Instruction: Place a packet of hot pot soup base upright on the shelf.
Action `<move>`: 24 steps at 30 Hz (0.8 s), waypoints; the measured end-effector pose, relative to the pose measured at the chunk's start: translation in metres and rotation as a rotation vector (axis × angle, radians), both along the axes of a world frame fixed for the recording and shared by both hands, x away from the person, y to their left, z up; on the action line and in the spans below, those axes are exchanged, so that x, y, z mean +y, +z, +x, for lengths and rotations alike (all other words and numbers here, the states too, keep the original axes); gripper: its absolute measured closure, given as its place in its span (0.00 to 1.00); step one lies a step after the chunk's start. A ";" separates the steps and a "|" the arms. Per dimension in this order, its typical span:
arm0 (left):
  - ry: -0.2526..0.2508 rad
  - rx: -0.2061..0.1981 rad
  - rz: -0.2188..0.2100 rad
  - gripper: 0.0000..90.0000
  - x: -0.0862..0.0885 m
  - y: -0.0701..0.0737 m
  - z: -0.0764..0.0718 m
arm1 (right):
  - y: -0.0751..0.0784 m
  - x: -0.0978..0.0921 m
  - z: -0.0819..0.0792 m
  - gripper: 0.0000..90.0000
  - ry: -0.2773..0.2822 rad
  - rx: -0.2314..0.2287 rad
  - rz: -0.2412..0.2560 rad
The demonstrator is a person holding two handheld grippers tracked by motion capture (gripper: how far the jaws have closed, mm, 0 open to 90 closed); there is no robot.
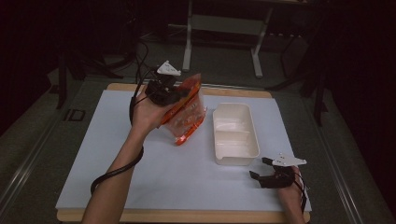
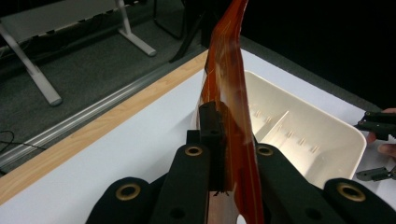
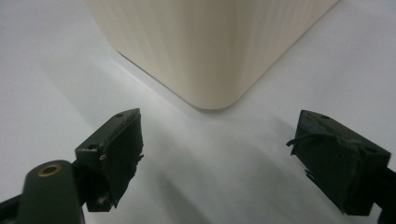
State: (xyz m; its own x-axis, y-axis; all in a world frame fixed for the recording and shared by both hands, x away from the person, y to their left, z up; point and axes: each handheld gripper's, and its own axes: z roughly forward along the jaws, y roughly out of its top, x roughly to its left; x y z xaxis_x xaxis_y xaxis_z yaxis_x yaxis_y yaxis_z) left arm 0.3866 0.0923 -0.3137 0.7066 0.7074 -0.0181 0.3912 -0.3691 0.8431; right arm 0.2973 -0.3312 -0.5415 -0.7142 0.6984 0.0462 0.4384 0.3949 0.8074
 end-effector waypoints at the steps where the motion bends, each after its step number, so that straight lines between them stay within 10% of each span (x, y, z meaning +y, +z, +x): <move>1: -0.001 0.004 -0.006 1.00 0.000 0.001 0.001 | 0.000 0.000 0.000 0.17 0.000 0.000 0.000; 24: -0.017 -0.007 -0.063 1.00 -0.012 0.022 0.016 | 0.000 -0.001 0.000 0.17 0.000 0.003 0.006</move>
State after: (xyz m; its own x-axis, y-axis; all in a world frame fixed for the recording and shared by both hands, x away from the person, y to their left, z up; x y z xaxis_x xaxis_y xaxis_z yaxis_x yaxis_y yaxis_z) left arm 0.4029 0.0799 -0.2913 0.7189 0.6928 -0.0570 0.3791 -0.3220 0.8675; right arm 0.2975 -0.3320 -0.5414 -0.7143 0.6978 0.0527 0.4409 0.3903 0.8082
